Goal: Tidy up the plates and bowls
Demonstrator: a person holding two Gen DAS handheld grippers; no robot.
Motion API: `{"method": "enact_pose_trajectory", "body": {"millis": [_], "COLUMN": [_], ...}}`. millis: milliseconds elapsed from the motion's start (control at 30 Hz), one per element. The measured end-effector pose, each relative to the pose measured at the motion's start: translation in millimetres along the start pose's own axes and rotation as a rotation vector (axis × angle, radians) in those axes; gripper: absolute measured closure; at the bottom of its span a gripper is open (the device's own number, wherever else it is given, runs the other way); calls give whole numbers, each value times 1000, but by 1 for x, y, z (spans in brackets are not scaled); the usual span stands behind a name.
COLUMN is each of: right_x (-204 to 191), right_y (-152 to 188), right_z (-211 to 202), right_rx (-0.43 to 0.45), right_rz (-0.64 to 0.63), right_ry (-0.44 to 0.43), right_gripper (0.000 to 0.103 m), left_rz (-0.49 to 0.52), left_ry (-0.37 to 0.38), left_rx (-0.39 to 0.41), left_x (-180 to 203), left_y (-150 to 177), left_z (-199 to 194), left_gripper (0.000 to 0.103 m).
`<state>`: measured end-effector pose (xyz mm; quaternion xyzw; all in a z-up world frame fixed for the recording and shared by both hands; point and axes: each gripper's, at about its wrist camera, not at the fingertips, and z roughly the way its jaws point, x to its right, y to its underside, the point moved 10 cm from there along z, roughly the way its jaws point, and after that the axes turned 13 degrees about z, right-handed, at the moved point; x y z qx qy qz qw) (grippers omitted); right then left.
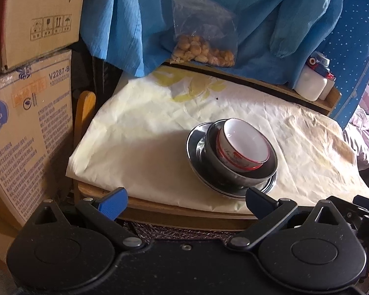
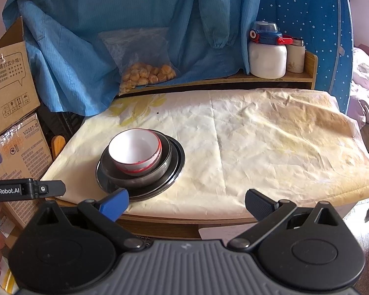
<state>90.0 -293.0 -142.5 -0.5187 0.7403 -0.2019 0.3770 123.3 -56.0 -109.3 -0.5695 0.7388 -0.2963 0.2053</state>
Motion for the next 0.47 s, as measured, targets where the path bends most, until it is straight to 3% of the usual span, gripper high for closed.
{"method": "enact_pose_trajectory", "body": {"millis": [233,467], "right_x": [0,-1], "right_y": [-1,-1], "right_z": [0,1], "right_rx": [-1,0], "right_rz": [-10,-12], "right_ry": [-3,-4], "right_gripper": [0,0], "left_rz": [4,27], "left_ry": [37,33], "left_rx": [-9,-2], "left_x": [4,6], "left_y": [-1,-2], "left_z": [0,-1], "left_gripper": [11,6]}}
